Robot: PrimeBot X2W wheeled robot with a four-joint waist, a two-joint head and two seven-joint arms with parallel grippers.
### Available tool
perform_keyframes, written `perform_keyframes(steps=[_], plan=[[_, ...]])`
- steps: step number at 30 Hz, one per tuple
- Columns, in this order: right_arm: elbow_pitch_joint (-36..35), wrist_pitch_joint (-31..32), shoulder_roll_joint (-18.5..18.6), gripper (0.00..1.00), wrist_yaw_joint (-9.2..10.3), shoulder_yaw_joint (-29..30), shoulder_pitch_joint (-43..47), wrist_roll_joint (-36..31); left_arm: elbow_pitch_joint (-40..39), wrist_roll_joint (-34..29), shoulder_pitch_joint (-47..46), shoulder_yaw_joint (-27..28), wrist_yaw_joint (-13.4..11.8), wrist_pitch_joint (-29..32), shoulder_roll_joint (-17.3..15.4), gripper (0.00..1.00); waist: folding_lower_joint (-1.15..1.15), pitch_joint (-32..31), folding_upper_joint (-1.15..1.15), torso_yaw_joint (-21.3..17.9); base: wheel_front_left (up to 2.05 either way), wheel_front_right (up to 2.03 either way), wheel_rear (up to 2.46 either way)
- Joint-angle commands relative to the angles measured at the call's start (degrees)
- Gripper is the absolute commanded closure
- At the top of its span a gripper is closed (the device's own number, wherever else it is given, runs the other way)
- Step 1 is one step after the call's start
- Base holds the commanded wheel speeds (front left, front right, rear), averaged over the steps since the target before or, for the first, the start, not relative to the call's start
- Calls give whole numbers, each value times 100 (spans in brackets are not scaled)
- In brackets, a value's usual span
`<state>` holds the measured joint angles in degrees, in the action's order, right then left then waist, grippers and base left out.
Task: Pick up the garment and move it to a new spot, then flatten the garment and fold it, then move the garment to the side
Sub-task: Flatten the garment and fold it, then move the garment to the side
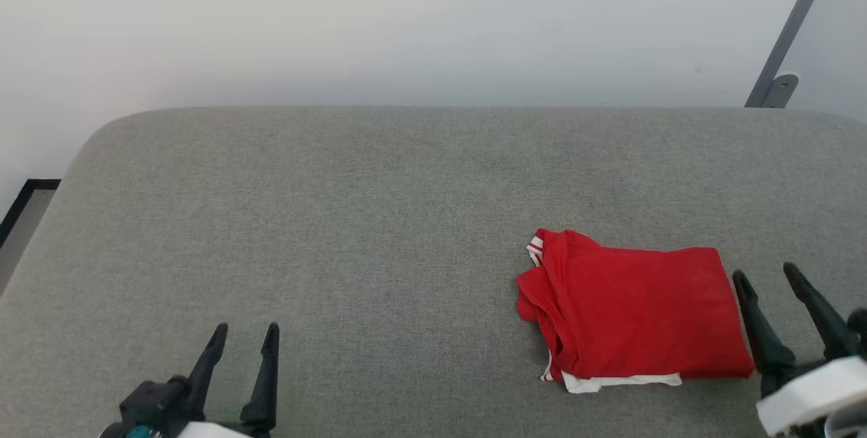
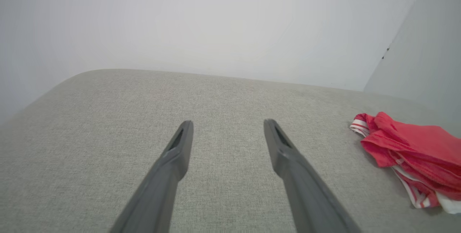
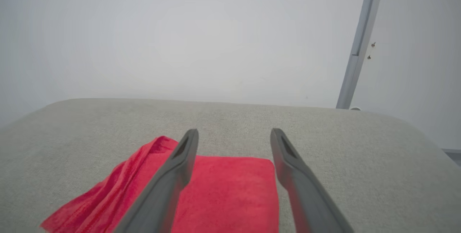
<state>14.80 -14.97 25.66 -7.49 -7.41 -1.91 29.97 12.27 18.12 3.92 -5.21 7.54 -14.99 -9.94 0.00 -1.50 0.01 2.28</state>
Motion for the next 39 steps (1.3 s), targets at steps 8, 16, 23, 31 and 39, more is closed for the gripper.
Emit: perform_keyframes(steps=[8,16,23,31,39], plan=[[-771,-23,-227,0,0,586,862,-518,-553,-206,647,290,-15,-26,76,0,0,-4,-1,53,0,0,0],[-1215,-8,-313,0,0,885,1304,-644,-882,-354,1050,438,-15,-26,236,0,0,27,-1,63,0,0,0],[-1312,89,-390,0,0,954,1282,-614,-914,-329,1022,443,-15,-26,288,0,0,41,-1,45,0,0,0],[-1286,614,-164,0,0,741,920,-580,-889,-293,794,334,-15,-26,233,0,0,186,-1,8,0,0,0],[-771,2719,1088,0,1,-230,-391,126,-831,-279,-1,-10,-15,-26,118,0,0,921,-1,16,0,0,0]])
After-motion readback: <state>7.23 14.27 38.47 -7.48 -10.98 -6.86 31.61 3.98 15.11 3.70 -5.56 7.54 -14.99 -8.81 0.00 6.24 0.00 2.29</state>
